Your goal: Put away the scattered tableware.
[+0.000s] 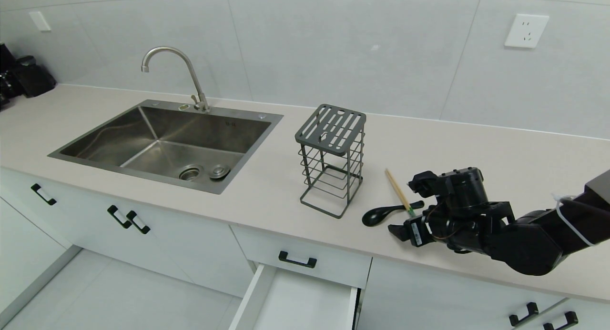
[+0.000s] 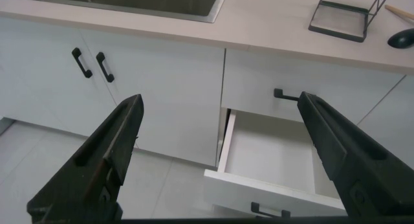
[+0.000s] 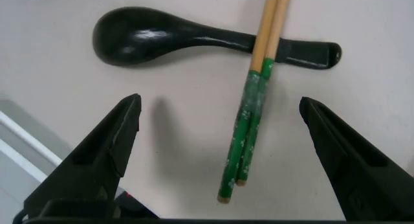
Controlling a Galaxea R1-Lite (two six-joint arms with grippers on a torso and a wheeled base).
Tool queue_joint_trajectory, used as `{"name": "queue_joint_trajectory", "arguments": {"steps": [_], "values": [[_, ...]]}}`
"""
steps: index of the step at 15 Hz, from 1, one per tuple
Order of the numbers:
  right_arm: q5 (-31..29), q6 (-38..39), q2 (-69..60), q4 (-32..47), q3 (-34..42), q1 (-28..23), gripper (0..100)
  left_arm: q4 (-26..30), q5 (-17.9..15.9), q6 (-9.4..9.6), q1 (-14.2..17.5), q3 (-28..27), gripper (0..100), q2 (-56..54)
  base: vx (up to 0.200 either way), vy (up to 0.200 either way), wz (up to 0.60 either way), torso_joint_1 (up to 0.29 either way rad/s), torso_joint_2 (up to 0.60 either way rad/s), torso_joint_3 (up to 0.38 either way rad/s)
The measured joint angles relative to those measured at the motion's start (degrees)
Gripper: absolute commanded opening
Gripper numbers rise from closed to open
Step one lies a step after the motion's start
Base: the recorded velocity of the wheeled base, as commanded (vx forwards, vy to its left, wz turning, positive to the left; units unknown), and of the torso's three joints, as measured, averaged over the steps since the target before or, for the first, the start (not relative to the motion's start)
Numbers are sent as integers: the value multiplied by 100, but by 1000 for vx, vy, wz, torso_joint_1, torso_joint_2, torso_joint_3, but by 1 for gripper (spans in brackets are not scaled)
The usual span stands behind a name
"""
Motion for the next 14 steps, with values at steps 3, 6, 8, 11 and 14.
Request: {"name": "queue_joint_trajectory", "arguments": {"steps": [3,6,8,11,14], "values": [[-23,229,41,0,61,41,100,0,0,0,0,0,100,0,0,0,0,0,0,0],[-17,453,141,-10,41,46,100,0,2,-2,0,0,100,0,0,0,0,0,0,0],[0,460,207,-32,-10,17,0,2,0,0,0,0,100,0,0,0,0,0,0,0],[10,458,240,-32,-38,-30,0,0,2,0,0,0,100,0,0,0,0,0,0,0],[-12,460,240,-16,-71,-69,0,2,-2,0,0,0,100,0,0,0,0,0,0,0]]}}
